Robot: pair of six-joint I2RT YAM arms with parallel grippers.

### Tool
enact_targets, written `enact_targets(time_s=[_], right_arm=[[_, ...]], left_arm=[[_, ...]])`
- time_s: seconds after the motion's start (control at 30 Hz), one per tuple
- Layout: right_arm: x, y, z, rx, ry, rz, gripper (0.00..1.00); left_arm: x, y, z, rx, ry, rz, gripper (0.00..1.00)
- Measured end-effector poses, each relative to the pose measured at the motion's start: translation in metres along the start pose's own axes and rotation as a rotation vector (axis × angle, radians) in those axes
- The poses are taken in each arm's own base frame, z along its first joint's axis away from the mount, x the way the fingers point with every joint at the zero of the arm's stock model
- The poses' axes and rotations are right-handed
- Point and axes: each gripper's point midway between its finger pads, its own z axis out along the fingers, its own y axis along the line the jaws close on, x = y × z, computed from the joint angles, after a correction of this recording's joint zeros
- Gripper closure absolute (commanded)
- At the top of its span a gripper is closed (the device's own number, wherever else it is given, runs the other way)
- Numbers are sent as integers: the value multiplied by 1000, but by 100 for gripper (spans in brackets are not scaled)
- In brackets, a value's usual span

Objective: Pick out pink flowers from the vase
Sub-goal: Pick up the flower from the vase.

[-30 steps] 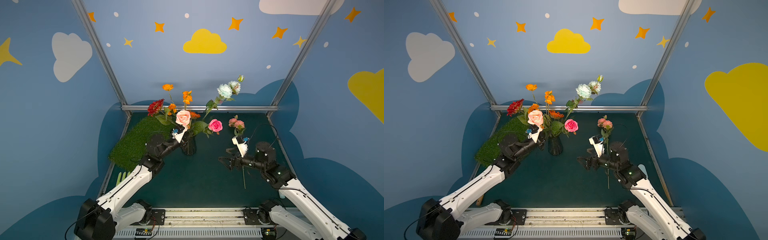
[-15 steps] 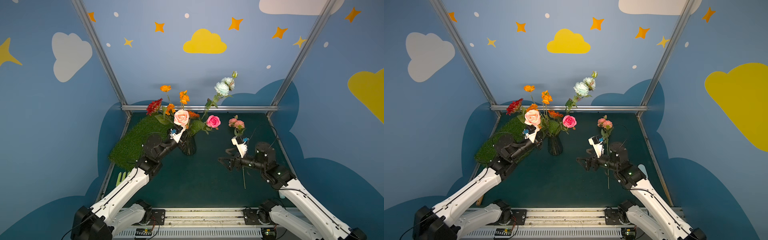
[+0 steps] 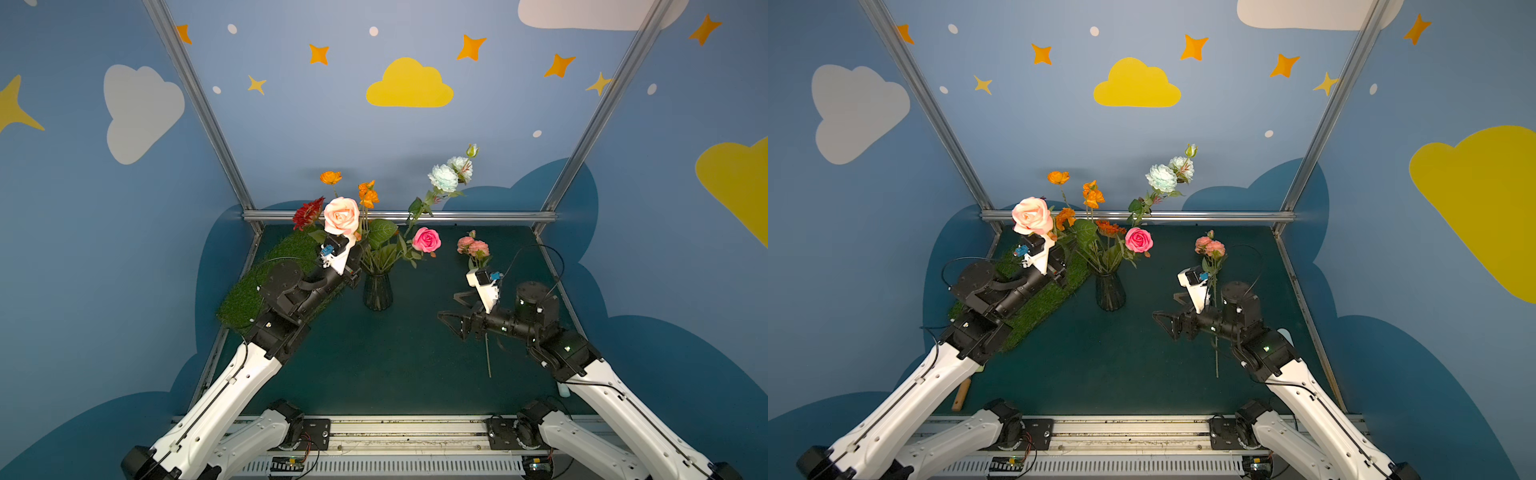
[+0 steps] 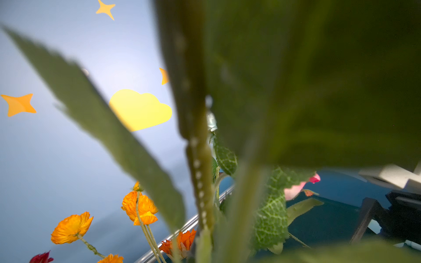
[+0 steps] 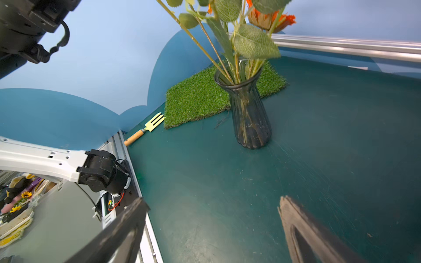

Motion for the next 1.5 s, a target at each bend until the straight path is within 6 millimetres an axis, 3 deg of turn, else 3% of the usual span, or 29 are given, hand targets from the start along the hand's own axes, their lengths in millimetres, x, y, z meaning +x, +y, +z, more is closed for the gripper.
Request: enact_targets(time_s=[0.23, 0.43, 0.6, 0.77, 0.93, 1.1, 1.3, 1.5], right_arm=[[-30, 27, -13, -20, -39, -69, 7], [-42, 46, -22, -40, -54, -102, 8], [-51, 61, -28, -59, -49, -122, 10], [-70, 91, -39, -126, -75, -164, 12], [-83, 123, -36, -206, -69, -218, 17], [-83, 147, -15, -256, -26, -274, 19], [-85, 156, 10, -267, -2, -310, 22], [-94, 157, 31, -264, -6, -319, 29]], left_arm=[[-49, 16, -17, -57, -23, -28, 98], [-94, 28, -42, -110, -50, -62, 98], [-117, 33, -55, -123, -33, -114, 98], [-134, 32, -62, -98, 11, -187, 98], [-124, 12, -64, 7, 108, -265, 98], [-87, -16, -60, 136, 232, -361, 98], [-49, -44, -58, 252, 343, -468, 98], [-43, -57, -66, 310, 355, -525, 98]])
